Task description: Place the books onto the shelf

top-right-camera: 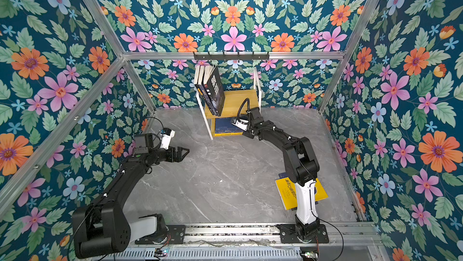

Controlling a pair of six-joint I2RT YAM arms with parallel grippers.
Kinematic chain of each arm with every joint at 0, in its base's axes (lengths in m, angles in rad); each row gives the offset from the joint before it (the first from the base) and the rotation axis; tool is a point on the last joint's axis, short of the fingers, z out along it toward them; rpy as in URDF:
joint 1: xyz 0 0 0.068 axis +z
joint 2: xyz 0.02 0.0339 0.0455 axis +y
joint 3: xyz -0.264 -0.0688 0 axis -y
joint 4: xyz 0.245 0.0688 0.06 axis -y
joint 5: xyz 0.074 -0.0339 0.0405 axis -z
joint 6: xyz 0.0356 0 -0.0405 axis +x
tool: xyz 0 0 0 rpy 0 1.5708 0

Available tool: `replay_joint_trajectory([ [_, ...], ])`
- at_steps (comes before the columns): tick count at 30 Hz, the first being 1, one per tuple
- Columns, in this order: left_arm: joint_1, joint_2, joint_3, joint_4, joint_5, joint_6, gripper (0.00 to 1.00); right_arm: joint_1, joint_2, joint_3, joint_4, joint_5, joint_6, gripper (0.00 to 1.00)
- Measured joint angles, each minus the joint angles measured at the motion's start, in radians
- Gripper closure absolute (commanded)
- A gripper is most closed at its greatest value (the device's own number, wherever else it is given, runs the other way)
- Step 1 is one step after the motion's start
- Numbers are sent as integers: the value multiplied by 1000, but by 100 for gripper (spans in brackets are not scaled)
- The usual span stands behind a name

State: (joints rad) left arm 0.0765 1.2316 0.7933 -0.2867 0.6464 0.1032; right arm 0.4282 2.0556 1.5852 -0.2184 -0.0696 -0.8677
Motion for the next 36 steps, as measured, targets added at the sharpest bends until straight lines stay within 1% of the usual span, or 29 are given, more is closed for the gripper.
replay_joint_trajectory([
  [3,0,0,0,0,0,0,0,0,0,1,-33,-25,0,100],
  [7,0,0,0,0,0,0,0,-1,14,15,-46,-31,2,100],
  [19,1,2,0,0,0,0,0,-2,30,19,-13,20,1,100],
  [25,1,1,0,0,0,0,0,-2,-18,0,-39,18,21,100],
  [26,1,1,-1,0,0,0,0,-1,-37,-6,-55,16,31,96],
  [28,1,0,-1,0,1,0,0,2,-95,-33,-96,3,80,85],
  [29,1,0,-1,0,2,0,0,3,-136,-61,-112,-4,117,78],
  [33,1,0,-1,0,7,0,0,5,-327,-238,-143,-31,299,46],
  [35,1,4,-1,2,11,-1,0,2,-405,-310,-169,-31,404,38],
  [36,-1,8,-1,3,12,-3,0,-2,-438,-338,-185,-30,456,32],
])
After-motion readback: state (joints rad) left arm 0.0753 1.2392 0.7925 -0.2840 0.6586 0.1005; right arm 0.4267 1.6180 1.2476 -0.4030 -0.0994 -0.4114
